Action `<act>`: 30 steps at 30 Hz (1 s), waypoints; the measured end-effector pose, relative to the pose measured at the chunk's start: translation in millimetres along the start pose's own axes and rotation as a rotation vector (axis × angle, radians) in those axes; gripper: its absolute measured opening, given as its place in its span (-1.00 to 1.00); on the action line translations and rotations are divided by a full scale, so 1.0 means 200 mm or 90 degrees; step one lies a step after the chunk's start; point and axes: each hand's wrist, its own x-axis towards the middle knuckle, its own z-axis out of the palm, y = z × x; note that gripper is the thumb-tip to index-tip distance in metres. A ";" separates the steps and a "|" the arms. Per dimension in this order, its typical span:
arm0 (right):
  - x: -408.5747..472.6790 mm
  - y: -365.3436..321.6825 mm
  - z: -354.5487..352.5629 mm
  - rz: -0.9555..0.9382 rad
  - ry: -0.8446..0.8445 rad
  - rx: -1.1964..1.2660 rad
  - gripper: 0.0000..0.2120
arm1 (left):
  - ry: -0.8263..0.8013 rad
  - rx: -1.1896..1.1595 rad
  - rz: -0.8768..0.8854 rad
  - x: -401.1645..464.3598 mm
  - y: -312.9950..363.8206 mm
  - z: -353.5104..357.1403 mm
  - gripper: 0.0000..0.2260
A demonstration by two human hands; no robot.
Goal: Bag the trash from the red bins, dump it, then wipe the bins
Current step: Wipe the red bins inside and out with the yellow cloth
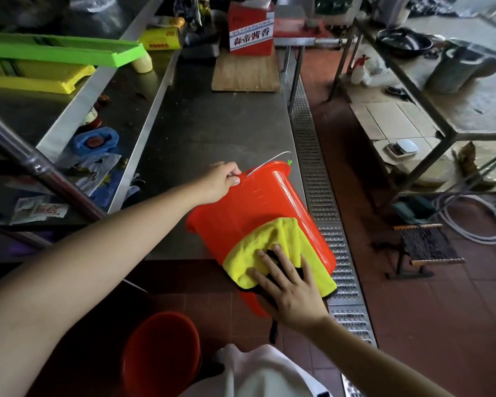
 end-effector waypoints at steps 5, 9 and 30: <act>0.18 0.05 -0.01 0.023 -0.017 0.024 -0.41 | -0.016 -0.054 -0.008 -0.03 -0.02 -0.01 -0.87; 0.44 0.04 -0.01 0.062 -0.032 0.033 -0.33 | -0.020 -0.073 -0.004 -0.05 -0.03 -0.03 -0.87; 0.08 0.09 -0.04 0.056 0.018 0.091 -0.54 | 0.039 0.004 0.019 -0.12 -0.11 0.04 -0.89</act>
